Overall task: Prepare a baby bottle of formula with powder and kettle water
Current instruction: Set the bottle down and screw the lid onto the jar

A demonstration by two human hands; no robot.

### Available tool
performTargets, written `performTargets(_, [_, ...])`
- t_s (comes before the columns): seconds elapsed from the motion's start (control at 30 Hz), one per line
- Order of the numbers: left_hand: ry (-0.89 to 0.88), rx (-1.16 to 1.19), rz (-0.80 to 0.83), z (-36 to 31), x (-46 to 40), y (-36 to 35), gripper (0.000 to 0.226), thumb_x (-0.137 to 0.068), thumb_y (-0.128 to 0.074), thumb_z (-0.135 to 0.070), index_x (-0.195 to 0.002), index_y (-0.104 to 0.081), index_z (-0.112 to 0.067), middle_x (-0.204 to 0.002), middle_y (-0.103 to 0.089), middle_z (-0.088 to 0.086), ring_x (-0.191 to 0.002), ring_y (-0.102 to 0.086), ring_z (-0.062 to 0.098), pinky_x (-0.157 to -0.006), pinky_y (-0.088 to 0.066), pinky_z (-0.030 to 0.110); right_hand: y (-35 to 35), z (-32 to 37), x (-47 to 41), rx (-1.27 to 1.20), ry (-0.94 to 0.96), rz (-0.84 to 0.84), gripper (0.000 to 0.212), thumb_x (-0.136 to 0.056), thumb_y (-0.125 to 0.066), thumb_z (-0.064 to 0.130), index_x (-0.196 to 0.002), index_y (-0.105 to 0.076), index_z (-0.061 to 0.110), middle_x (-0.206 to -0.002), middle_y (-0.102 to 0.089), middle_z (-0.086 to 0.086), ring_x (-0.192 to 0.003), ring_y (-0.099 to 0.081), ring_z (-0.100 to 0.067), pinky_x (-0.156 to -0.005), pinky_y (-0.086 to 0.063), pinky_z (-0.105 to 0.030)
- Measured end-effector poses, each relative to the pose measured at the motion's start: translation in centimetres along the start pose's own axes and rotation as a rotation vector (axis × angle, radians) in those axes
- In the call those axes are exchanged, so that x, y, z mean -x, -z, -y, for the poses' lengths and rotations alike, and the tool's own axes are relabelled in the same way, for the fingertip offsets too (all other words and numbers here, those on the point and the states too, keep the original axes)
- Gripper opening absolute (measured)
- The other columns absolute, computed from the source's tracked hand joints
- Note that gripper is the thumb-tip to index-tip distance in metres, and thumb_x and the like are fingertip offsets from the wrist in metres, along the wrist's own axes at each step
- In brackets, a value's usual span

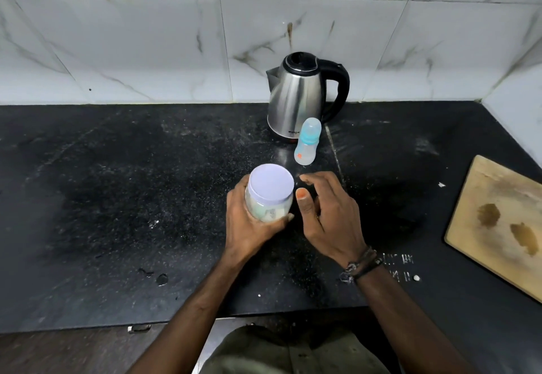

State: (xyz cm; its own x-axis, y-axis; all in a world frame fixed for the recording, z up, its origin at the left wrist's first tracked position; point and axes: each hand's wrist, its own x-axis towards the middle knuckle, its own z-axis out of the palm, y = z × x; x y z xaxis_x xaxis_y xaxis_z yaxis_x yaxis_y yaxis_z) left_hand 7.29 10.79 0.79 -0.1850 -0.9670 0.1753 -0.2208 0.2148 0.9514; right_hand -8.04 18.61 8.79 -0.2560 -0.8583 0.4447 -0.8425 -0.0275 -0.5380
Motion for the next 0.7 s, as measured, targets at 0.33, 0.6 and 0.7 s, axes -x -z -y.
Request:
performTargets(0.33, [0.03,-0.07,-0.029,0.4,-9.0,-2.6,0.115,-0.049,-0.103,-0.041,-0.145,-0.049,-0.011,-0.141,-0.062,0.007,-0.129,-0.058,0.024,-0.109,-0.05,0.049,-1.9,-3.2,1.7,0.019,-0.053,0.013,0.038,-0.102,-0.04,0.038,-0.115,-0.065,0.012,-0.112,-0.062,0.0,-0.087,-0.065,-0.019,-0.065,-0.056,-0.042])
performTargets(0.6, [0.075,-0.116,-0.025,1.6,-12.6,-4.6,0.111,-0.05,-0.105,-0.025,-0.145,-0.049,-0.006,-0.143,-0.06,0.011,-0.13,-0.056,0.026,-0.111,-0.047,0.048,-2.8,-4.5,1.7,0.03,-0.092,0.094,0.036,-0.101,-0.041,0.039,-0.115,-0.063,0.014,-0.113,-0.061,0.002,-0.084,-0.065,-0.017,-0.063,-0.056,-0.039])
performTargets(0.7, [0.11,-0.124,-0.017,2.3,-13.3,-5.1,0.112,-0.051,-0.105,-0.025,-0.145,-0.048,-0.005,-0.143,-0.06,0.012,-0.132,-0.056,0.027,-0.112,-0.047,0.046,-3.1,-5.0,1.6,0.034,-0.115,0.11,0.034,-0.098,-0.047,0.037,-0.115,-0.064,0.014,-0.114,-0.062,0.001,-0.086,-0.065,-0.016,-0.065,-0.057,-0.037])
